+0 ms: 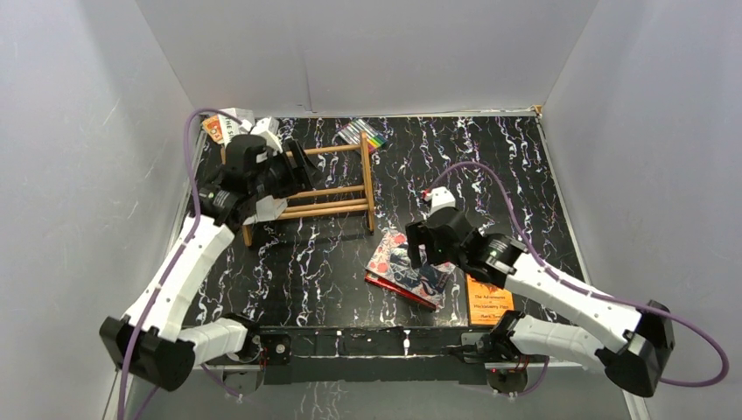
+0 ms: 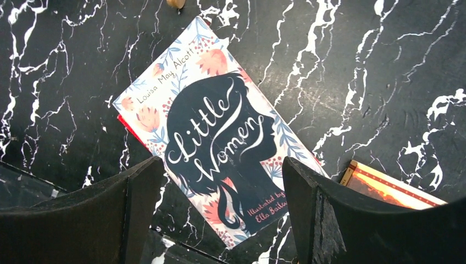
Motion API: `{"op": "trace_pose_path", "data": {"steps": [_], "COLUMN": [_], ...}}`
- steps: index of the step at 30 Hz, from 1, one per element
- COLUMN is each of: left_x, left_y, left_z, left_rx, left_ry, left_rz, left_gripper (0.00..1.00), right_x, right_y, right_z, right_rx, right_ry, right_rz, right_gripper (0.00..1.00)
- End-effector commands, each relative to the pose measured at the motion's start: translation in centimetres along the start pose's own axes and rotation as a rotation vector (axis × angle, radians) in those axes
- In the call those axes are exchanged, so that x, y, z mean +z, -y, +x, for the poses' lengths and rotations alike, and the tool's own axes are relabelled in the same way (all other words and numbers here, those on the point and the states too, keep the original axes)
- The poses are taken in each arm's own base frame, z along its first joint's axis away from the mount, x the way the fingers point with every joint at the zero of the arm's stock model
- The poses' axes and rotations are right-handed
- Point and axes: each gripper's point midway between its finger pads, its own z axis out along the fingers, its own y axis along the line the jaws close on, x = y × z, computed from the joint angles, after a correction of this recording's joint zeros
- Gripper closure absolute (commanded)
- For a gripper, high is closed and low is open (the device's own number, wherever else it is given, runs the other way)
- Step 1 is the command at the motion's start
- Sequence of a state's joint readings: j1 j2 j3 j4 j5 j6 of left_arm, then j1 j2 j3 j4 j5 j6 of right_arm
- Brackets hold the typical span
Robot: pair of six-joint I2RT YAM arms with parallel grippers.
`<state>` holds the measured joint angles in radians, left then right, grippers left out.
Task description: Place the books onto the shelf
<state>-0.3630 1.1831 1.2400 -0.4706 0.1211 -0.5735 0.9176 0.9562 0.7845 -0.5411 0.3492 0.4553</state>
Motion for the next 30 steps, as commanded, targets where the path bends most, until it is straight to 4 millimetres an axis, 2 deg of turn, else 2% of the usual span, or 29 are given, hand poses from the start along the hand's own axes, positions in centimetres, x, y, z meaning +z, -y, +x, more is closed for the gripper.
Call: {"op": "trace_pose_path", "data": {"steps": [1, 4, 7, 8, 11, 13, 15, 16, 18, 22, 24, 30], "left_x": [-1.9, -2.3, -2.0, -1.9, -0.9, -0.1, 0.5, 0.8, 1.5, 2.6, 3.1, 4.2], "left_y": [1.6, 1.5, 1.3, 1.4, 1.2, 1.4, 2.0, 2.3, 2.6, 2.7, 2.9, 1.6], "left_z": [3.5, 6.1, 8.4, 9.0, 11.5, 13.4, 15.4, 16.3, 18.1, 20.2, 21.1, 23.6], "left_rx": [-0.080, -0.123, -0.156, -0.160, -0.169, -0.178, -0.187, -0.190, -0.201, -0.214, -0.234, -0.270], "left_ry": [-0.075, -0.110, -0.135, -0.142, -0.184, -0.219, -0.245, -0.256, -0.269, -0.261, -0.266, -0.295], "left_rz": [0.120, 0.141, 0.161, 0.167, 0.161, 0.166, 0.187, 0.200, 0.203, 0.172, 0.167, 0.110], "left_gripper": [0.32, 0.23, 0.13, 0.12, 0.11, 0.11, 0.11, 0.11, 0.11, 0.12, 0.13, 0.15], "right_x": [0.4, 1.3, 1.9, 1.8, 1.7, 1.5, 1.3, 1.4, 1.9, 3.2, 3.7, 3.3], "right_y": [-1.2, -1.1, -0.5, 0.7, 4.7, 6.5, 7.7, 7.9, 8.3, 9.8, 9.4, 8.9], "right_z": [-0.7, 0.0, 2.0, 3.1, 4.8, 4.2, 2.8, 2.4, 2.9, 4.1, 3.9, 5.5], "right_rx": [-0.021, 0.096, 0.234, 0.283, 0.462, 0.547, 0.578, 0.585, 0.609, 0.650, 0.661, 0.632], "right_ry": [-0.050, -0.073, -0.133, -0.172, -0.211, -0.158, -0.074, -0.055, -0.091, -0.142, -0.141, -0.209], "right_rz": [-0.010, 0.041, 0.109, 0.175, 0.275, 0.241, 0.181, 0.153, 0.125, 0.100, 0.024, -0.005], "right_gripper": [0.12, 0.11, 0.11, 0.11, 0.11, 0.11, 0.11, 0.11, 0.11, 0.14, 0.17, 0.40]}}
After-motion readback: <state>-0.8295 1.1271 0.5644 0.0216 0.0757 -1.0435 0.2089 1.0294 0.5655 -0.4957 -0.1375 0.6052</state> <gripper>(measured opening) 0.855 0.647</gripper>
